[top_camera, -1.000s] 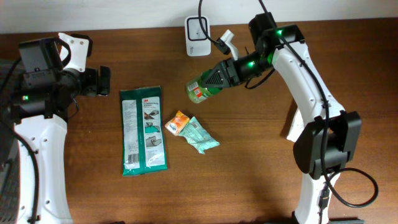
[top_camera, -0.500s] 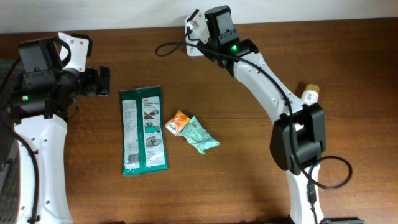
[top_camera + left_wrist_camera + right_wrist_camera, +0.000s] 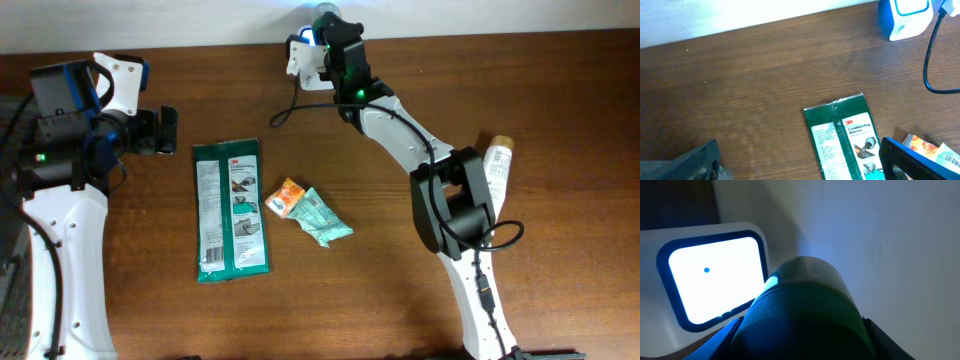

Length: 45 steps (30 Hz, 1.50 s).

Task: Scan the item barcode
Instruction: 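Lift the jar and hold it to the barcode scanner, then place the jar on the table right beside the tube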

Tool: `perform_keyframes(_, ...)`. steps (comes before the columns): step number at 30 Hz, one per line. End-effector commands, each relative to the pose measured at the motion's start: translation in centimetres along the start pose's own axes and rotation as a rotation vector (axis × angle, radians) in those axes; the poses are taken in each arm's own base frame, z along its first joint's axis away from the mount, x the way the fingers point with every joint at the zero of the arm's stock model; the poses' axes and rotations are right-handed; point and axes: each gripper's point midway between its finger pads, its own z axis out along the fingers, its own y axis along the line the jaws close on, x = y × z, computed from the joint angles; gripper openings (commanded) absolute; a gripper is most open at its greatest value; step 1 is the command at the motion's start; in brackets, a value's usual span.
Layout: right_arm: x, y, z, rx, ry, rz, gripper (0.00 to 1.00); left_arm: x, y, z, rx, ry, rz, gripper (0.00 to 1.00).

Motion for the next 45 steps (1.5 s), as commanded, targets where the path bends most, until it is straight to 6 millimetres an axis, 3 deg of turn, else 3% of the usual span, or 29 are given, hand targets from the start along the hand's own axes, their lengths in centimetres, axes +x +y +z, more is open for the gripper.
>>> perform_keyframes(1, -0.3, -2.4, -0.5, 0.056, -0.004, -0.001, 0.29, -0.8, 0.0, -0.7, 0.003, -0.028, 0.013, 0.99)
perform_keyframes(5, -0.2, -2.7, -0.7, 0.062, 0.008, 0.011, 0.29, -0.7, 0.0, -0.7, 0.003, -0.028, 0.013, 0.99)
perform_keyframes(8, 0.1, -5.6, -2.3, 0.080, 0.007, 0.200, 0.30, -0.7, 0.0, -0.7, 0.003, -0.027, 0.013, 0.99)
perform_keyframes(12, -0.1, -9.7, -7.8, 0.001, 0.007, 0.497, 0.29, -0.8, 0.0, -0.7, 0.003, -0.028, 0.013, 0.99)
perform_keyframes(14, 0.1, -10.2, -10.5, -0.067, 0.030, 0.637, 0.24, -0.7, 0.0, -0.7, 0.003, -0.027, 0.013, 0.99)
perform_keyframes(16, -0.4, -7.9, -14.2, -0.271, 0.055, 0.787, 0.22, -0.8, 0.0, -0.7, 0.003, -0.028, 0.013, 0.99)
perform_keyframes(18, -0.6, -4.7, -16.5, -0.448, 0.117, 0.895, 0.26, -0.7, 0.0, -0.7, 0.003, -0.027, 0.013, 0.99)
perform_keyframes(21, 0.8, 1.1, -19.7, -0.672, 0.317, 0.953, 0.29, -0.8, 0.0, -0.7, 0.003, -0.028, 0.013, 0.99)
perform_keyframes(23, 1.9, 3.2, -20.9, -0.739, 0.414, 0.971, 0.30, -0.8, 0.0, -0.7, 0.003, -0.028, 0.013, 0.99)
perform_keyframes(26, 5.6, 5.7, -21.7, -0.788, 0.576, 1.042, 0.31, -0.7, 0.0, -0.7, 0.003, -0.027, 0.013, 0.99)
perform_keyframes(31, 15.4, 9.5, -22.3, -0.774, 0.867, 1.256, 0.30, -0.8, 0.0, -0.7, 0.003, -0.028, 0.013, 0.99)
perform_keyframes(32, 17.9, 10.4, -23.0, -0.772, 0.928, 1.293, 0.30, -0.7, 0.0, -0.7, 0.003, -0.027, 0.013, 0.99)
perform_keyframes(37, 24.8, 14.9, -26.5, -0.781, 1.160, 1.439, 0.31, -0.8, 0.0, -0.7, 0.003, -0.028, 0.013, 0.99)
perform_keyframes(40, 28.7, 15.3, -28.1, -0.668, 1.303, 1.619, 0.31, -0.7, 0.0, -0.7, 0.003, -0.028, 0.013, 0.99)
perform_keyframes(43, 32.3, 15.1, -29.0, -0.578, 1.354, 1.663, 0.31, -0.8, 0.0, -0.7, 0.003, -0.028, 0.013, 0.99)
perform_keyframes(45, 33.4, 15.0, -29.3, -0.547, 1.364, 1.677, 0.35, -0.7, 0.0, -0.7, 0.003, -0.027, 0.013, 0.99)
